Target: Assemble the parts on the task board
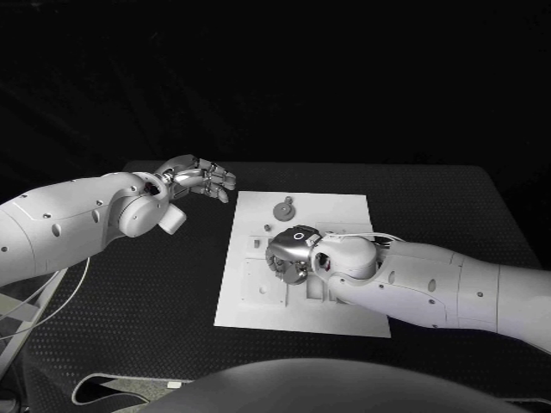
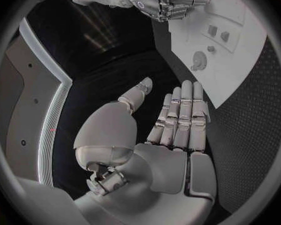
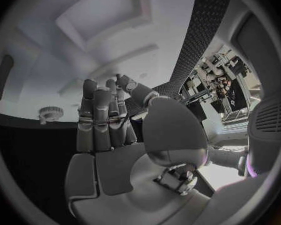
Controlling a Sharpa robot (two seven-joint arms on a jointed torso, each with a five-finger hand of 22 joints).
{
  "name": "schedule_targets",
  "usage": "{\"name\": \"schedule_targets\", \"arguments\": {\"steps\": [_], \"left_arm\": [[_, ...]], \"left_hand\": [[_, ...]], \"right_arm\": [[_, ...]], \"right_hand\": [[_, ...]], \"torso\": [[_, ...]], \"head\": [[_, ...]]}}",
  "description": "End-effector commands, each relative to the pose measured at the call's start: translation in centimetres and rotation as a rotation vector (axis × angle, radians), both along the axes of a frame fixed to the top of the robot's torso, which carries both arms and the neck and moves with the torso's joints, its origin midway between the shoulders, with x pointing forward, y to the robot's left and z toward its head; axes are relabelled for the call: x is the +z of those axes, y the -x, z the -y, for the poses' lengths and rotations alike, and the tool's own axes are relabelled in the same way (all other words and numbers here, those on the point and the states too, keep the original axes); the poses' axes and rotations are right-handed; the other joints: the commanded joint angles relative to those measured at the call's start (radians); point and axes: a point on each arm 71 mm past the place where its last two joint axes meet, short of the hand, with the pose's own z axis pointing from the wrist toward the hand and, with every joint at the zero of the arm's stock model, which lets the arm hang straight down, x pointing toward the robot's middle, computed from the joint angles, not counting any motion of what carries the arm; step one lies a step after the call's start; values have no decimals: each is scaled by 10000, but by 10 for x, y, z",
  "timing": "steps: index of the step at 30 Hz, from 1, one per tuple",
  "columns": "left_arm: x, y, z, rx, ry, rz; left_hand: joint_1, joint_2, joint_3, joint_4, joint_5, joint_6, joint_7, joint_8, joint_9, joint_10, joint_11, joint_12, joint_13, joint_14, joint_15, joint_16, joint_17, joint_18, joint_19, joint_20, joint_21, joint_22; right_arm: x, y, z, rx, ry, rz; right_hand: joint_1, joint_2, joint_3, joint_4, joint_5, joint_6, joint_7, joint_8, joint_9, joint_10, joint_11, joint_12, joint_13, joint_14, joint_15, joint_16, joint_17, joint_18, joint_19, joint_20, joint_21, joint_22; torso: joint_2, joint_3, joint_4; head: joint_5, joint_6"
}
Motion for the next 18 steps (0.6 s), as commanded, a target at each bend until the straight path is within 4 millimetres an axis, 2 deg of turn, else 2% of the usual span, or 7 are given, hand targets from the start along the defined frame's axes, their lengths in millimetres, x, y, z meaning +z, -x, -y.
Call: {"name": "schedule_targets", "arguments": {"steps": [1, 7, 14, 16, 18], "left_arm": [[1, 0, 2, -151, 69, 32], [2, 0, 2, -152, 71, 36], [2, 0, 1, -115, 51, 32], [2, 0, 1, -118, 52, 33], [2, 0, 1, -128, 53, 23]], "left_hand": [[-66, 15, -29, -10, -53, -61, 324, 57, -16, -66, 22, 33, -14, 42, -3, -45, 16, 185, 52, -26, 3, -11], [-64, 14, -28, -10, -53, -61, 324, 58, -16, -66, 22, 33, -15, 43, -3, -48, 20, 185, 52, -26, 4, -13], [-66, 18, -28, -6, -53, -61, 324, 60, -16, -65, 22, 34, -15, 45, -3, -51, 25, 185, 54, -25, 5, -15], [-67, 16, -28, -6, -53, -61, 324, 60, -16, -65, 22, 34, -15, 45, -3, -52, 26, 184, 54, -25, 5, -15], [-68, 15, -29, -6, -54, -61, 325, 60, -16, -66, 22, 34, -16, 45, -2, -53, 27, 184, 54, -25, 5, -16]], "right_arm": [[-7, 5, 0, 195, 288, -292], [-8, 6, -1, 221, 244, -440], [-7, 7, -3, 195, -48, -716], [-7, 6, -1, 124, -138, -714], [-7, 4, 0, 10, -232, -724]], "right_hand": [[-41, 94, -61, -9, 31, 68, 6, 33, 3, 68, -27, -41, -9, 2, -60, 55, 16, 87, 34, -11, 34, 240], [-46, 98, -60, -8, 31, 60, 9, 27, 6, 64, -24, -51, -6, -2, -57, 53, 15, 87, 27, -9, 35, 239], [-161, 110, -94, -2, 28, -62, 60, -56, 10, -64, 32, -180, -6, -33, -5, 82, 34, 87, -21, 16, 53, 243], [-266, -8, -167, 6, 29, -217, 117, -149, -11, -230, 96, -299, -34, -18, 55, 142, 66, 87, -5, 19, 95, 253], [-535, -299, -317, 50, 19, -440, 206, -285, -54, -462, 202, -454, -81, -14, 154, 189, 89, 82, 11, 38, 134, 253]], "torso": [[-1, -2, 3], [-3, -9, -19], [-1, 1, -16], [-5, 0, -23], [-6, -1, -25]], "head": [[16, 2], [33, 2], [26, 2], [22, 2], [23, 2]]}}
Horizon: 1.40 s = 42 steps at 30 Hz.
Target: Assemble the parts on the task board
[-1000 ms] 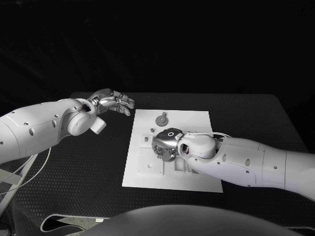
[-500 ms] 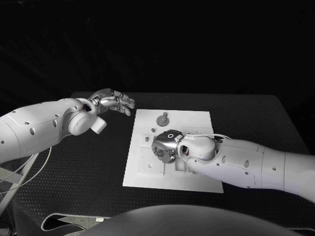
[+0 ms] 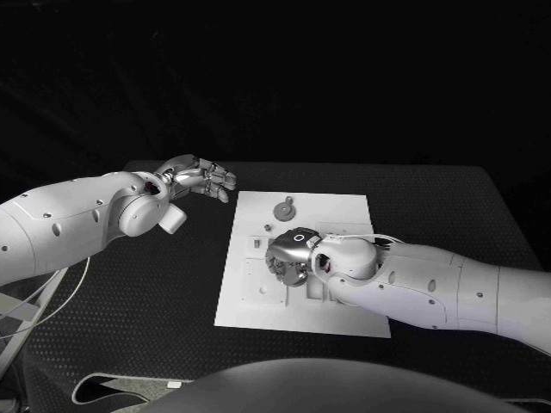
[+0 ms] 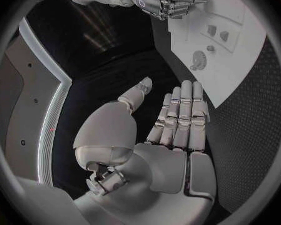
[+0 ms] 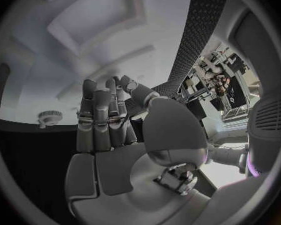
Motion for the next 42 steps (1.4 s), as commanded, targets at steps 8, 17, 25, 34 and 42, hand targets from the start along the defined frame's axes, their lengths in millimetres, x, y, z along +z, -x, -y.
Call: {"name": "schedule_targets", "arguments": {"steps": [8, 17, 25, 34, 42], "left_arm": [[1, 0, 1, -113, 40, 12], [1, 0, 1, -116, 40, 8], [1, -1, -1, -83, 30, 21], [1, -1, 0, -110, 34, 5], [1, -1, -5, -10, -11, 10]], "left_hand": [[-89, 14, -37, 6, -56, -68, 328, 61, -18, -73, 26, 30, -20, 43, 1, -66, 25, 182, 51, -21, 4, -24], [-99, 6, -41, 6, -55, -83, 332, 57, -22, -87, 31, 23, -25, 34, 5, -84, 35, 180, 41, -19, 0, -33], [-104, 6, -43, 8, -56, -88, 334, 56, -23, -89, 32, 23, -27, 32, 6, -90, 40, 179, 39, -18, 0, -37], [-109, 7, -45, 10, -56, -90, 335, 57, -24, -89, 33, 24, -27, 33, 7, -94, 45, 179, 38, -18, 0, -39], [-112, 3, -47, 8, -56, -91, 335, 59, -24, -88, 32, 25, -28, 35, 6, -98, 51, 179, 37, -19, 1, -42]], "right_arm": [[-5, 0, 5, -191, -117, -370], [-1, -5, 17, -677, -571, -84], [19, -10, 31, -1372, -2123, 501], [72, -43, 51, -2382, -3836, 1147], [105, -72, 98, -3118, -3240, 1256]], "right_hand": [[-774, -858, -127, 100, 26, -1251, 287, -725, -309, -1472, 535, -502, -382, -380, 562, 9, 19, 98, -234, 108, -11, 210], [-1003, -1148, -15, 218, 30, -1702, 396, -929, -406, -1884, 675, -465, -492, -636, 700, 115, 56, 104, -393, 174, 26, 241], [-961, -1127, 125, 274, 31, -1645, 528, -849, -378, -1775, 640, -380, -460, -517, 666, 293, 77, 135, -267, 140, 199, 249], [-928, -889, 170, 191, 31, -1337, 558, -638, -295, -1134, 399, -101, -261, -245, 433, 421, 26, 135, -68, 25, 406, 238], [-1073, -1101, 116, 211, 31, -1371, 568, -638, -297, -913, 309, -30, -117, -258, 347, 384, -38, 135, -112, 31, 432, 225]], "torso": [[0, 15, -7], [-1, 16, -4], [-8, 22, -22], [-13, 37, -52], [-9, 33, -66]], "head": [[-16, 2], [0, 2], [-16, 2], [-114, 2], [-144, 2]]}}
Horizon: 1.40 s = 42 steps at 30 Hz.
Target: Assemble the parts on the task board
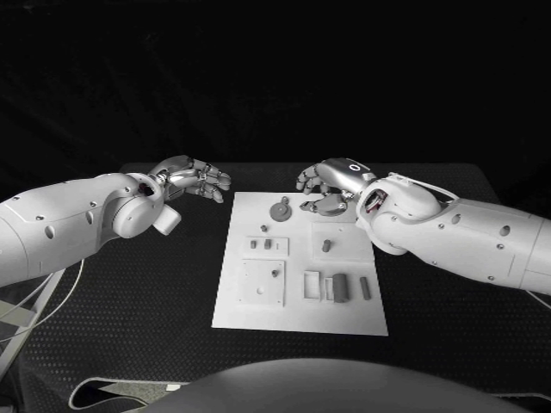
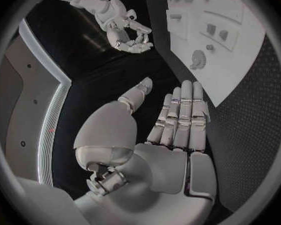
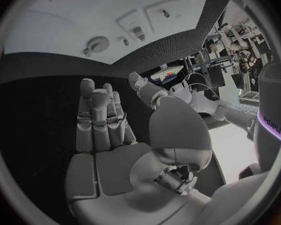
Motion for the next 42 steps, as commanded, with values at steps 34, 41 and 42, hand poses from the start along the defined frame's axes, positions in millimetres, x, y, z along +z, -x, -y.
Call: {"name": "schedule_targets", "arguments": {"steps": [34, 41, 42], "left_arm": [[0, -1, 2, -211, 85, -6], [0, -2, 2, -214, 87, -2], [0, -2, 2, -214, 87, -2]], "left_hand": [[-122, 3, -49, 10, -55, -56, 370, 66, -17, -48, -5, 29, -12, 41, 6, -74, 38, 77, 41, -20, 5, -26], [-126, 6, -50, 12, -55, -57, 370, 67, -17, -49, -4, 29, -13, 41, 6, -77, 43, 77, 41, -19, 5, -28], [-126, 6, -50, 12, -55, -57, 371, 67, -18, -49, -4, 29, -13, 41, 6, -77, 43, 77, 41, -19, 5, -29]], "right_arm": [[-58, 17, 23, 361, 3652, -1947], [-68, 21, 21, 484, 3972, -1958], [-69, 21, 22, 475, 3986, -1933]], "right_hand": [[-289, -668, -203, 748, 29, -63, -33, 185, -3, -1021, 351, -314, -263, -389, 273, -79, -256, 204, -475, 140, 49, 213], [-283, -472, -317, 676, 28, 217, -148, 326, 13, -797, 277, -271, -312, -293, 203, -149, -366, 204, -456, 127, 49, 202], [-280, -455, -322, 668, 29, 233, -155, 333, 13, -785, 274, -270, -316, -289, 199, -152, -371, 204, -454, 125, 49, 201]], "torso": [[12, -33, 46], [11, -30, 38], [12, -30, 40]], "head": [[-106, 2], [-111, 2], [-111, 2]]}}
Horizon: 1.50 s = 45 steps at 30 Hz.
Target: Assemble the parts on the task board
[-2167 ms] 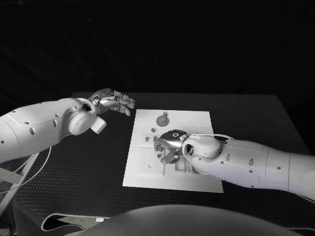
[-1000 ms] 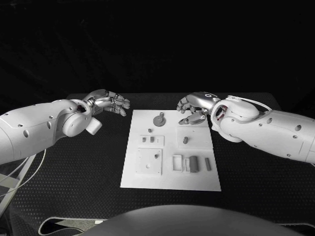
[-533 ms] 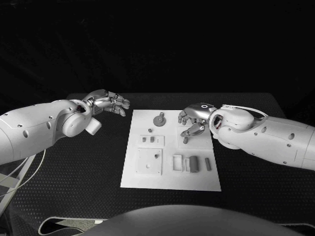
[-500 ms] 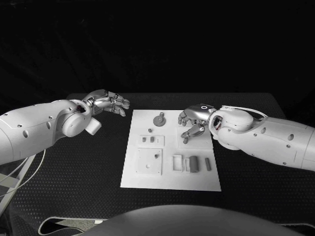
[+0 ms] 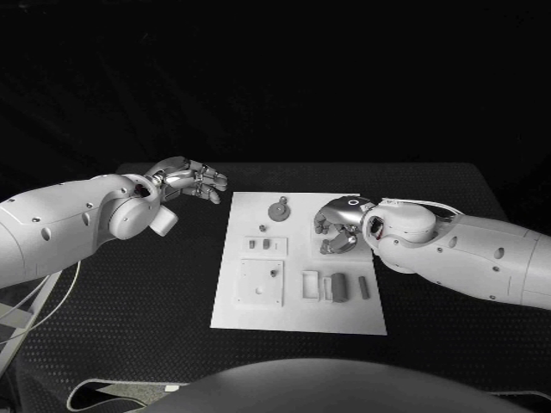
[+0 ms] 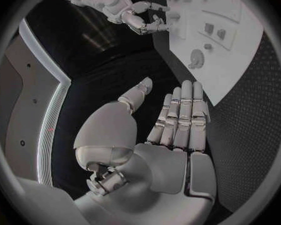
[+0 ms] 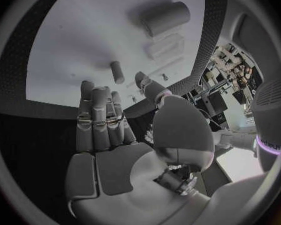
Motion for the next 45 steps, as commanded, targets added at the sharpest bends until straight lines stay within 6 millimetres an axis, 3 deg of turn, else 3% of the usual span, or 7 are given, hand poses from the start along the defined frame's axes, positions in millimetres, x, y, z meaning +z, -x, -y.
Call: {"name": "schedule_targets", "arguments": {"steps": [1, 6, 10, 13, 38, 41, 45], "left_arm": [[1, 0, 3, -192, 103, 39], [1, 0, 3, -188, 99, 42], [1, 0, 3, -202, 100, 40], [1, 0, 4, -208, 101, 40], [1, -1, 4, -222, 92, 13], [0, -1, 4, -216, 87, 9], [0, -1, 4, -221, 90, 12]], "left_hand": [[-126, 7, -50, 12, -55, -57, 371, 68, -10, -49, -4, 29, -16, 41, 6, -39, 16, 148, 41, -19, 6, -12], [-131, 11, -51, 15, -55, -58, 371, 68, -11, -50, -4, 29, -16, 42, 6, -42, 20, 148, 41, -19, 6, -14], [-133, 12, -51, 16, -55, -59, 371, 69, -11, -50, -3, 29, -17, 42, 7, -44, 22, 148, 41, -19, 7, -15], [-136, 13, -52, 17, -55, -59, 371, 69, -11, -51, -3, 29, -17, 42, 7, -45, 23, 148, 41, -19, 7, -16], [-168, 32, -58, 32, -56, -61, 372, 74, -12, -52, -2, 29, -20, 43, 8, -61, 41, 147, 42, -17, 9, -24], [-170, 35, -58, 33, -56, -62, 372, 75, -12, -53, -2, 29, -20, 44, 8, -62, 43, 147, 42, -17, 9, -25], [-174, 35, -59, 33, -56, -62, 372, 76, -12, -53, -2, 29, -21, 44, 8, -64, 46, 147, 42, -17, 9, -26]], "right_arm": [[-5, 0, 1, 121, 474, 169], [-11, 1, 2, 95, 534, 182], [-14, 0, 3, 80, 438, 345], [-15, 1, 1, 117, 339, 408], [-19, 3, -1, 167, 304, 406], [-19, 3, -2, 200, 354, 500], [-19, 5, -3, 254, 336, 588]], "right_hand": [[4, 138, -60, -27, 29, 117, 0, 60, 6, 98, 12, 41, -19, 81, -13, -48, -23, 131, 42, -46, 50, 203], [288, 644, -132, -416, 27, 242, -50, 101, -21, 400, -83, 127, -25, 268, -104, 40, -31, 131, 176, -116, 128, 219], [458, 1050, -173, -744, 27, 345, -86, 131, -46, 647, -159, 196, -19, 353, -177, 70, -46, 131, 239, -145, 160, 215], [461, 1208, -248, -871, 29, 491, -138, 187, -55, 885, -230, 274, 4, 440, -245, 111, -48, 131, 310, -160, 197, 216], [893, 1835, -244, -922, 29, 933, -316, 305, -148, 1799, -569, 528, 189, 697, -567, 226, -50, 131, 516, -299, 304, 219], [1166, 1666, 511, -808, 21, 1149, -368, 362, -167, 1999, -627, 564, 261, 765, -643, 254, -45, 130, 625, -280, 313, 196], [1081, 1677, 841, -847, 28, 1349, -439, 434, -158, 2222, -725, 622, 360, 817, -719, 296, -21, 131, 725, -313, 365, 214]], "torso": [[0, 1, -4], [-8, 18, 7], [-4, 3, -4], [-1, 7, -6], [-1, 5, -3], [-2, 5, -8], [-2, 7, -8]], "head": [[0, 2], [3, 2], [30, 2], [37, 2], [29, 2], [24, 2], [32, 2]]}}
